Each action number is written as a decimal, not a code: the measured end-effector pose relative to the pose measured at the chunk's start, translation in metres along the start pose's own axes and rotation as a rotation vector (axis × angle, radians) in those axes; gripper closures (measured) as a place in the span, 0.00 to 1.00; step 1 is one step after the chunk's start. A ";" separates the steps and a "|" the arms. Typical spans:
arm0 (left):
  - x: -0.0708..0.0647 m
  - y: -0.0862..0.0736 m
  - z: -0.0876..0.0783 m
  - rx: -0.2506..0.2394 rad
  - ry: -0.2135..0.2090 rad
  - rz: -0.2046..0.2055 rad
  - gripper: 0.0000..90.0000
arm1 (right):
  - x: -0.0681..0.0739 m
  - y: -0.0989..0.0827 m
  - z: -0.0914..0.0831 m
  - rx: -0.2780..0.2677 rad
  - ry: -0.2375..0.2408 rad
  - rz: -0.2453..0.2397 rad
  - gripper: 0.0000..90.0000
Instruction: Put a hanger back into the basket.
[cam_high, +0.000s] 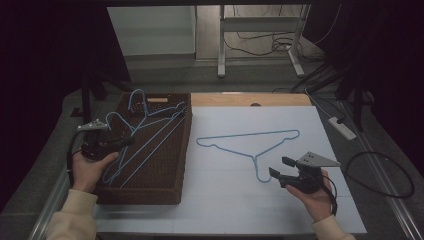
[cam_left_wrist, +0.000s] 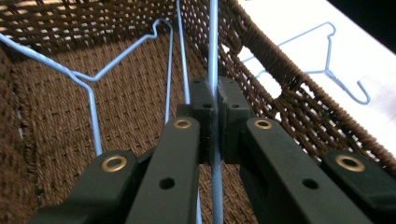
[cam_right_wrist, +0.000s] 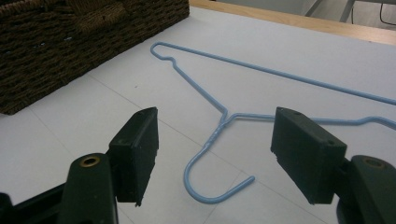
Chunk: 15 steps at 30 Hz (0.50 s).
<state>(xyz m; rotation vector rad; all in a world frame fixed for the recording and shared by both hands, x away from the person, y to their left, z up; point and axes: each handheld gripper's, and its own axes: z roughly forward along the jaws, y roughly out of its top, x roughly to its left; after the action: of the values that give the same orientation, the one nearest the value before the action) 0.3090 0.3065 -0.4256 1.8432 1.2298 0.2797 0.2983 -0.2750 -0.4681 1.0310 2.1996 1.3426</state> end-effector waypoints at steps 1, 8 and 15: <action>0.000 0.000 0.002 0.006 -0.003 0.001 0.97 | 0.000 0.000 0.000 0.000 0.000 0.000 0.36; 0.002 -0.002 0.015 0.070 0.008 0.007 0.97 | 0.000 0.000 0.000 0.004 0.000 0.000 0.36; 0.005 -0.002 0.021 0.125 0.050 -0.004 0.97 | 0.000 0.000 0.001 0.006 0.001 0.002 0.36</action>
<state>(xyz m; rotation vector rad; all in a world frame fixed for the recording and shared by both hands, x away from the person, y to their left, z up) 0.3230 0.3000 -0.4409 1.9511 1.3104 0.2525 0.2987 -0.2746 -0.4688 1.0345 2.2048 1.3385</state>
